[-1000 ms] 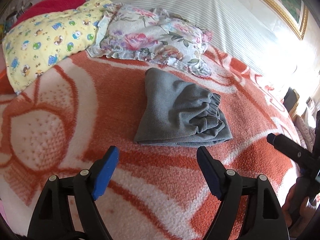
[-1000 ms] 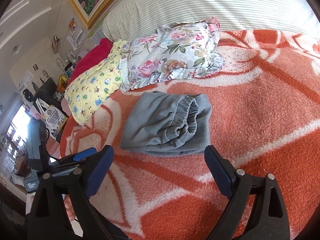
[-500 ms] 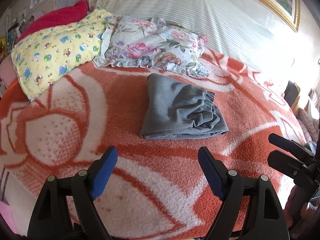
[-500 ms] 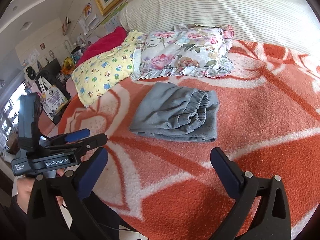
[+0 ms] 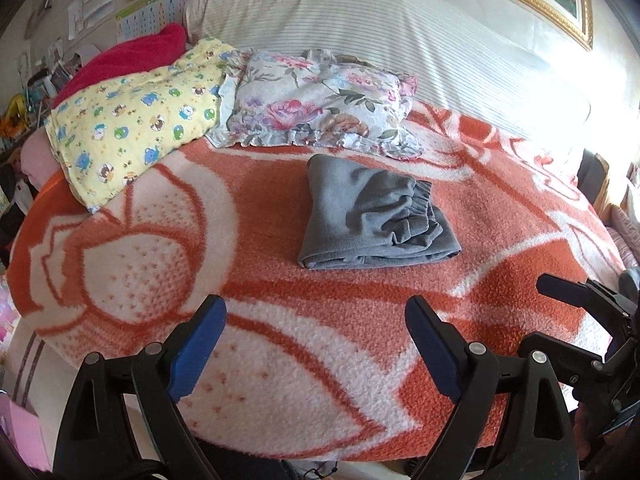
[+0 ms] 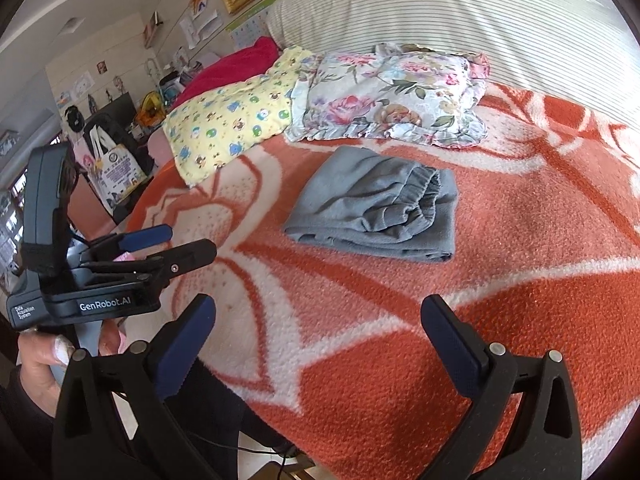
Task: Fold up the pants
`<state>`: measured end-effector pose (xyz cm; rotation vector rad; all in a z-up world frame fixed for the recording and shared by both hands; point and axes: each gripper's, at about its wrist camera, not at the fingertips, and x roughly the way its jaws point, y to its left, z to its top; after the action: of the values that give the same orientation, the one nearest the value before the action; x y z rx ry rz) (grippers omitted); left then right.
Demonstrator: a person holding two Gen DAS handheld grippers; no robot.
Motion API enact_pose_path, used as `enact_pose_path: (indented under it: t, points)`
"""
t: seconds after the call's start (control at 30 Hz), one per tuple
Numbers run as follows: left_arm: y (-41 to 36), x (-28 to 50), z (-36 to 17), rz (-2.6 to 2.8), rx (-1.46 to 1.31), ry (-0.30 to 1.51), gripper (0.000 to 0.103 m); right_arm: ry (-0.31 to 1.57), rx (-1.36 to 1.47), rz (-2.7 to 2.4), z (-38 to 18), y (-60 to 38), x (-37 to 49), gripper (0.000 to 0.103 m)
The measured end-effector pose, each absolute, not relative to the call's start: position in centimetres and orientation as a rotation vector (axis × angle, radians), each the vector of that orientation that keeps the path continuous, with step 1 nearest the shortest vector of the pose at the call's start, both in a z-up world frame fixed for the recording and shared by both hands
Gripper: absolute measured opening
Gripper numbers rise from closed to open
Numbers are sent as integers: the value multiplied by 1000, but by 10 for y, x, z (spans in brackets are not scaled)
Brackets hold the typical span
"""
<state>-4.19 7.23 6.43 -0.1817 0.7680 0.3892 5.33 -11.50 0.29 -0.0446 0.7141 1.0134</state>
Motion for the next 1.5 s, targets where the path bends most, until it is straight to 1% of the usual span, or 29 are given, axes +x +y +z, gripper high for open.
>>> enact_pose_path:
  t: [0.63, 0.9, 1.13, 1.5]
  points:
    - [76, -36, 70, 406, -158, 762, 94, 712, -138, 1013, 8, -112, 68, 103]
    - [87, -24, 66, 383, -205, 776, 94, 719, -134, 1026, 12, -105, 83, 103]
    - [101, -9, 65, 359, -276, 784, 95, 720, -137, 1035, 15, -99, 95, 103]
    - [115, 23, 52, 367, -261, 843, 95, 740, -160, 1053, 11, -81, 119, 103]
